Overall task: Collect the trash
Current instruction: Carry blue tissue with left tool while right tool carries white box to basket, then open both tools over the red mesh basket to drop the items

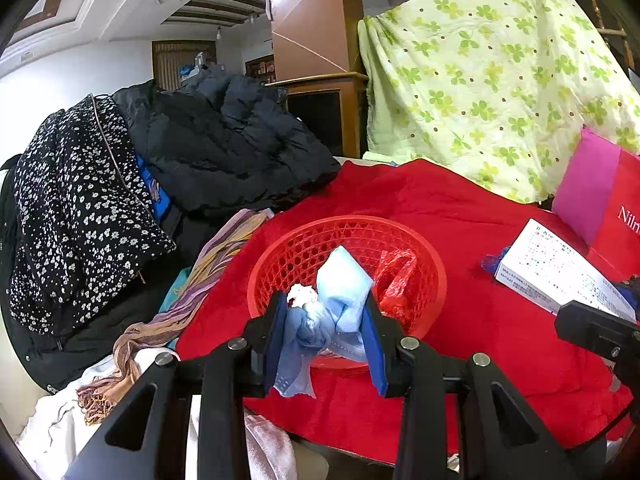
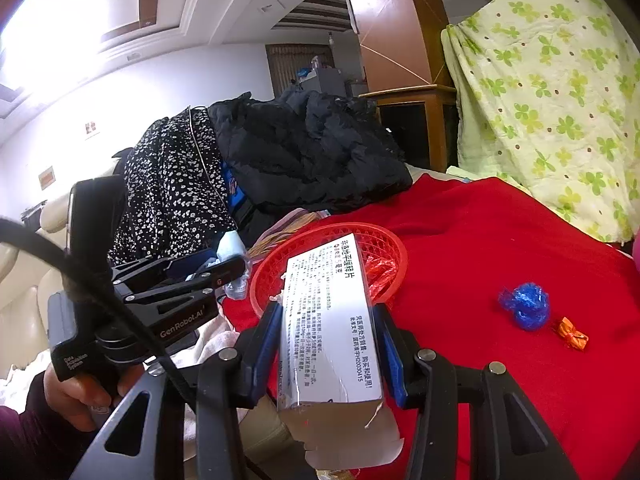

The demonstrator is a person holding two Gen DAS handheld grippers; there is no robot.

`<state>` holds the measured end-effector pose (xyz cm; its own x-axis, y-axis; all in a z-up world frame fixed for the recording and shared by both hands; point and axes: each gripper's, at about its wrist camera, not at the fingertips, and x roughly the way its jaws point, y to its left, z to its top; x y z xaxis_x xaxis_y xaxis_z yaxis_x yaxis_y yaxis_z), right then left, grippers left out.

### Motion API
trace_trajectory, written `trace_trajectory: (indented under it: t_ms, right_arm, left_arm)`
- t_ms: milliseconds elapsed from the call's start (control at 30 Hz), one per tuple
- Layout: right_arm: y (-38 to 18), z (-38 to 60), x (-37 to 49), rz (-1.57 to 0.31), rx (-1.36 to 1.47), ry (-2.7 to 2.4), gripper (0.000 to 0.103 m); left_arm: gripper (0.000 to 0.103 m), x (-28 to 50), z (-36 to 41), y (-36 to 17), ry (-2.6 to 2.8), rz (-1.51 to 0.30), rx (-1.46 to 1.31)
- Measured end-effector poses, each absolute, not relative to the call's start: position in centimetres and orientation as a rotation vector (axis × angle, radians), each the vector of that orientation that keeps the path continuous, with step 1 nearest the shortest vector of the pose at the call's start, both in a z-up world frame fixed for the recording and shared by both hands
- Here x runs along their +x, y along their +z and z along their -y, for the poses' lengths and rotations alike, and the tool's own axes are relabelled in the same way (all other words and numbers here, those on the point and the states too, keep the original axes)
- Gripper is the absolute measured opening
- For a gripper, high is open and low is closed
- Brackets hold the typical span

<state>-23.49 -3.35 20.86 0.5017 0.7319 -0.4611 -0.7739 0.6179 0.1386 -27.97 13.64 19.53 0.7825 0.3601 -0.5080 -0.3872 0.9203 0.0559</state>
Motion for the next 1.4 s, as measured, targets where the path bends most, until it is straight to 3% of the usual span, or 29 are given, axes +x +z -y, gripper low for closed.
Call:
trace_trajectory:
  t_ms: [467, 1100, 1200, 1267, 1333, 1400]
  right_arm:
    - [20.8, 1.5, -22.5, -0.541, -0.061, 0.93, 0.049]
    - [21.1, -2.6, -15.2, -0.573, 0.217, 0.905, 0.05]
    - [20.7, -3.8, -13.2, -0.583, 0.269, 0.887, 0.05]
    - [20.0, -4.6, -11.3, -0.613, 0.325, 0.879, 0.05]
    - [18.9, -5.4, -9.2, -0.673, 0.395, 0.874, 0.067]
    - [17.9, -5.7, -7.7, -0.722, 0.434, 0.846, 0.07]
  left_arm:
    - [0.038, -28.2, -15.1, 18.9, 0.429, -0.551, -0.074]
    - [0.039, -25.2, -19.1, 18.7, 0.321, -0.489, -0.161]
    - [0.043, -23.0, -19.7, 18.7, 0.261, -0.476, -0.169]
    - [0.056, -21.4, -20.0, 18.3, 0.254, -0.473, -0.154]
    - [0.063, -20.3, -20.1, 17.8, 0.288, -0.484, -0.124]
    - [0.063, -19.8, -20.3, 17.3, 0.289, -0.516, -0.124]
